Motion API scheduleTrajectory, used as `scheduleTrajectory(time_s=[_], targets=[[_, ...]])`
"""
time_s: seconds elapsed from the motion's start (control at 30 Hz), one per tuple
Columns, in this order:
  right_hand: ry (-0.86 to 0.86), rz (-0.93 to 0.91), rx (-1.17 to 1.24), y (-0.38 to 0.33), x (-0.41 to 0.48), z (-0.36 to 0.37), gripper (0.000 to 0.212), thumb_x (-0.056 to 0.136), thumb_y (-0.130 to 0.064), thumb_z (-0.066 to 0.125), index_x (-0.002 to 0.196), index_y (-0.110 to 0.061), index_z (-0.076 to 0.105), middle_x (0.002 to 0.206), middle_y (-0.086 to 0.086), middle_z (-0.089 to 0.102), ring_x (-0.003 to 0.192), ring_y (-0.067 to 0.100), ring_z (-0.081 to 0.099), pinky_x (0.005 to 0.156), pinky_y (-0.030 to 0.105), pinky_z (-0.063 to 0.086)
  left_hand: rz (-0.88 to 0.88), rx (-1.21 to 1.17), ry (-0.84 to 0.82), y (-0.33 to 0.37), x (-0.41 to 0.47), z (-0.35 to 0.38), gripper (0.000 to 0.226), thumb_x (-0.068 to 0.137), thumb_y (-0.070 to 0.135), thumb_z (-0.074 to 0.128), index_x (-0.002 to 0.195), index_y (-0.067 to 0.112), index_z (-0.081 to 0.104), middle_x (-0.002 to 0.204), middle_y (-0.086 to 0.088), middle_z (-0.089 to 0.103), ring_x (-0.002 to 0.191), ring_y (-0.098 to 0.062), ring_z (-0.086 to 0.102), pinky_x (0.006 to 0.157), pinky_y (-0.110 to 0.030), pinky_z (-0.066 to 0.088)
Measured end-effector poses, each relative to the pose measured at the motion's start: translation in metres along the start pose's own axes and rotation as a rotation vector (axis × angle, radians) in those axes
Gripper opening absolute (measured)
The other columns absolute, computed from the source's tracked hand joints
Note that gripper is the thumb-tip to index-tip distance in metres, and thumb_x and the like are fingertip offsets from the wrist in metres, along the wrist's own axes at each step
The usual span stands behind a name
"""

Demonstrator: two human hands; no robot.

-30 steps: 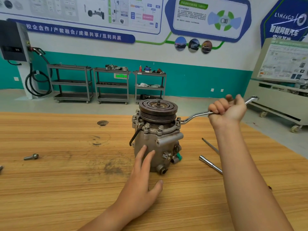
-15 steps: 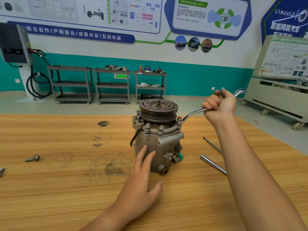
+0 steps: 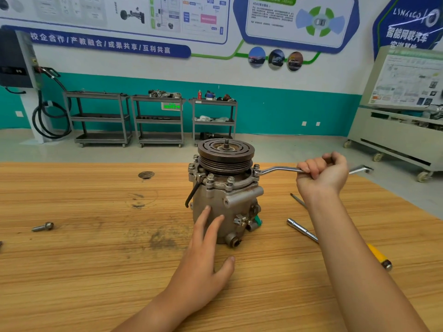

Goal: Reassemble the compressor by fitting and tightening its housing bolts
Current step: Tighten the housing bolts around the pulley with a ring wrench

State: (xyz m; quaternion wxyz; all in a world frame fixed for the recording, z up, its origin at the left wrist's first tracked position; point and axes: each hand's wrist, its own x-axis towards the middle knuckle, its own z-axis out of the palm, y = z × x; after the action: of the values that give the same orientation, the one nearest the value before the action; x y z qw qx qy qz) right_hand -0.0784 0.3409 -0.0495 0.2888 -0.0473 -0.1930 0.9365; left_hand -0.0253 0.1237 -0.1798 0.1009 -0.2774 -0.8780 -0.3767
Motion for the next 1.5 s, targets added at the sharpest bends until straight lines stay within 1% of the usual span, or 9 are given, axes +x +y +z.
scheduleTrajectory(time_s=[0.37, 0.5, 0.6, 0.7, 0.83, 0.9, 0.97, 1.07, 1.5], targets=[[-0.354, -0.808, -0.691, 0.064, -0.111, -0.014, 0.012, 0.085, -0.022, 0.05, 0.084, -0.027, 0.061, 0.06, -0.014, 0.053, 0.056, -0.002, 0.048, 0.056, 0.014, 0.04, 0.021, -0.043, 0.026, 0.002, 0.0, 0.002, 0.074, 0.089, 0.033, 0.057, 0.145, 0.036, 0.008, 0.134, 0.041, -0.03, 0.132, 0.013, -0.007, 0.108, -0.016, 0.011], [-0.529, -0.976, -0.908, 0.098, -0.123, -0.004, 0.025, 0.086, -0.017, 0.051, 0.108, -0.012, 0.063, 0.066, -0.009, 0.055, 0.064, 0.007, 0.05, 0.062, 0.025, 0.045, 0.094, -0.118, 0.084, 0.001, 0.0, 0.003, 0.07, 0.082, 0.029, 0.06, 0.139, 0.039, 0.021, 0.15, 0.012, 0.01, 0.138, 0.002, 0.011, 0.109, -0.013, 0.019], [-0.601, -1.076, -1.153, 0.119, -0.121, 0.002, 0.019, 0.087, -0.013, 0.057, 0.095, -0.003, 0.071, 0.066, 0.004, 0.061, 0.071, 0.015, 0.05, 0.075, 0.038, 0.043, 0.069, -0.144, 0.088, 0.002, -0.001, 0.002, 0.034, 0.072, 0.045, 0.042, 0.105, 0.037, 0.046, 0.105, 0.011, 0.051, 0.103, -0.007, 0.049, 0.081, -0.009, 0.038], [-0.647, -1.102, -1.325, 0.126, -0.12, 0.007, 0.013, 0.085, -0.011, 0.061, 0.086, -0.009, 0.074, 0.065, 0.003, 0.063, 0.069, 0.025, 0.055, 0.08, 0.044, 0.043, 0.088, -0.121, 0.119, 0.002, -0.001, 0.002, 0.01, 0.069, 0.047, 0.036, 0.078, 0.043, 0.037, 0.074, 0.016, 0.043, 0.073, -0.002, 0.044, 0.062, -0.011, 0.036], [-0.702, -1.204, -1.351, 0.106, -0.121, 0.014, 0.02, 0.088, -0.013, 0.055, 0.078, -0.008, 0.072, 0.058, -0.004, 0.057, 0.06, 0.018, 0.051, 0.069, 0.038, 0.04, 0.081, -0.112, 0.085, 0.0, 0.001, 0.004, 0.043, 0.076, 0.042, 0.047, 0.117, 0.035, 0.042, 0.125, 0.006, 0.042, 0.119, -0.008, 0.041, 0.093, -0.012, 0.034], [-0.645, -1.059, -1.072, 0.076, -0.118, 0.025, 0.023, 0.089, -0.012, 0.049, 0.073, -0.007, 0.064, 0.057, -0.009, 0.051, 0.054, 0.009, 0.047, 0.058, 0.028, 0.043, 0.065, -0.081, 0.073, -0.003, 0.003, 0.005, 0.065, 0.083, 0.035, 0.057, 0.134, 0.043, 0.017, 0.147, 0.022, 0.002, 0.136, 0.001, 0.014, 0.108, -0.015, 0.02], [-0.447, -0.771, -0.586, 0.03, -0.109, 0.042, 0.022, 0.089, -0.016, 0.047, 0.068, -0.013, 0.054, 0.048, -0.015, 0.042, 0.042, 0.003, 0.036, 0.045, 0.016, 0.032, 0.018, -0.056, 0.044, -0.004, 0.003, 0.006, 0.073, 0.087, 0.035, 0.058, 0.126, 0.054, -0.001, 0.135, 0.041, -0.028, 0.132, 0.011, -0.003, 0.108, -0.013, 0.01], [-0.315, -0.518, -0.053, -0.035, -0.083, 0.06, 0.027, 0.093, -0.013, 0.037, 0.067, -0.015, 0.044, 0.039, -0.01, 0.021, 0.036, 0.009, 0.017, 0.042, 0.019, 0.024, -0.021, -0.066, 0.012, 0.001, 0.004, 0.005, 0.073, 0.088, 0.037, 0.058, 0.118, 0.06, -0.004, 0.121, 0.05, -0.036, 0.128, 0.014, -0.004, 0.106, -0.012, 0.01], [-0.164, -0.254, -0.121, -0.014, -0.036, 0.027, 0.03, 0.095, -0.014, 0.028, 0.079, -0.015, 0.053, 0.038, -0.008, 0.016, 0.036, 0.009, 0.013, 0.042, 0.019, 0.019, -0.078, -0.066, -0.039, 0.002, 0.001, -0.001, 0.075, 0.089, 0.04, 0.054, 0.144, 0.04, 0.004, 0.122, 0.048, -0.038, 0.129, 0.012, -0.003, 0.107, -0.015, 0.012]])
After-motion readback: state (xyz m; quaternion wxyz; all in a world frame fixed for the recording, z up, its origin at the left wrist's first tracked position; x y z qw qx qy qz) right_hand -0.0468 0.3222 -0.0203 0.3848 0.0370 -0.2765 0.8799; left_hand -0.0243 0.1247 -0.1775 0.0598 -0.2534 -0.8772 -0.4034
